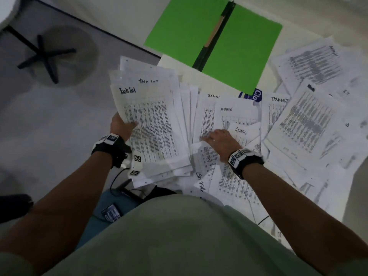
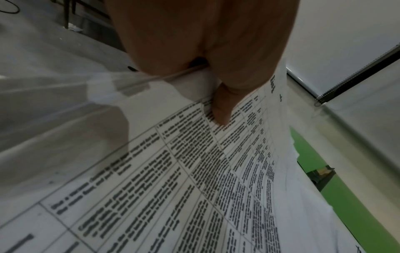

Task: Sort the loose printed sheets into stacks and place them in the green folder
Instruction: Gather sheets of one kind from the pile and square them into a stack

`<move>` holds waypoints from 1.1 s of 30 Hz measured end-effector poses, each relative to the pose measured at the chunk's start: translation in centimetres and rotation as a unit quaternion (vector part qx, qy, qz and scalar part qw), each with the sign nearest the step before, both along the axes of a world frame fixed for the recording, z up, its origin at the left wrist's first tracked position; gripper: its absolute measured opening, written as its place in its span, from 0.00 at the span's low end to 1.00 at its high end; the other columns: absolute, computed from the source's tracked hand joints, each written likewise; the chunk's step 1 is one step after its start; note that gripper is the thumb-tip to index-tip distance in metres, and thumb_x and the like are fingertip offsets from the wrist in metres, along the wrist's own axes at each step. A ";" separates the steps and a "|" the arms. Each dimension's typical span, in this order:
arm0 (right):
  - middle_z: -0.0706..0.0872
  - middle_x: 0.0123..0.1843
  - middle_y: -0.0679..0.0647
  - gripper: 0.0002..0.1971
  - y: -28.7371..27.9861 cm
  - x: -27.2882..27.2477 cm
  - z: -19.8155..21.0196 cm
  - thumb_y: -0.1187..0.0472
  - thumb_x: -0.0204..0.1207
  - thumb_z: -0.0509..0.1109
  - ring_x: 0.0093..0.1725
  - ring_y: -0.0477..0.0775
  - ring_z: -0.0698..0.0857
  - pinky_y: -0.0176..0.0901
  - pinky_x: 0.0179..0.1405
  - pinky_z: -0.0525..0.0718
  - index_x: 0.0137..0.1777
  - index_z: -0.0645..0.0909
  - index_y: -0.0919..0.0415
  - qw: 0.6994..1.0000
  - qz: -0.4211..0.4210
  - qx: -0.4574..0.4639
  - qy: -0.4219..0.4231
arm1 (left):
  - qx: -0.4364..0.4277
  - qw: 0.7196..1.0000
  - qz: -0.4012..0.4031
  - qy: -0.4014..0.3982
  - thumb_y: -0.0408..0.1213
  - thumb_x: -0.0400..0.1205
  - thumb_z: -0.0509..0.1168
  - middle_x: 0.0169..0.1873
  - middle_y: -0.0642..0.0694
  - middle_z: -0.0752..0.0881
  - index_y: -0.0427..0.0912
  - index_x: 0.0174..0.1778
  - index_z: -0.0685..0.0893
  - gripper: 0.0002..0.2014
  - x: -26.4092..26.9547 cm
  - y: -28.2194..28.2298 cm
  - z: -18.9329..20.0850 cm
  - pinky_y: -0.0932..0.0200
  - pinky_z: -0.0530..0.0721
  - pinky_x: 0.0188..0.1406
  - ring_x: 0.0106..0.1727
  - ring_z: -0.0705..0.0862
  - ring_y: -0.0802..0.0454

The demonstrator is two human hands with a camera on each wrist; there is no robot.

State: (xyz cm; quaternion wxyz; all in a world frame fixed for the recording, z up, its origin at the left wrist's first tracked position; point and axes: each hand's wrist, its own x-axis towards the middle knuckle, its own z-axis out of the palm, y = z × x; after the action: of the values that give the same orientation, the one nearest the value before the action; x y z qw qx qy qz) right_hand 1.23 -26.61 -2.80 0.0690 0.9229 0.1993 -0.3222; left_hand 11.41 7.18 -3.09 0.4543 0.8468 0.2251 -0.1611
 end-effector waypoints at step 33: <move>0.63 0.83 0.63 0.31 5.7 6.3 4.6 0.70 0.83 0.55 0.80 0.65 0.66 0.46 0.76 0.65 0.85 0.50 0.62 0.724 -0.603 0.336 -0.024 | -0.173 0.970 0.077 0.152 0.69 0.72 0.62 0.77 0.37 0.71 0.42 0.78 0.70 0.44 -1.7 0.0 1.0 0.38 0.67 0.73 0.73 0.73 0.39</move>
State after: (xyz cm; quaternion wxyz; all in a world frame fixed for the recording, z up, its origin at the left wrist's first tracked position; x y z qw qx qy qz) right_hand 7.56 -20.94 1.79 -0.4492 0.8188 -0.3054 -0.1858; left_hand 9.69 7.14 -2.08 0.5655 0.7008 0.3249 -0.2892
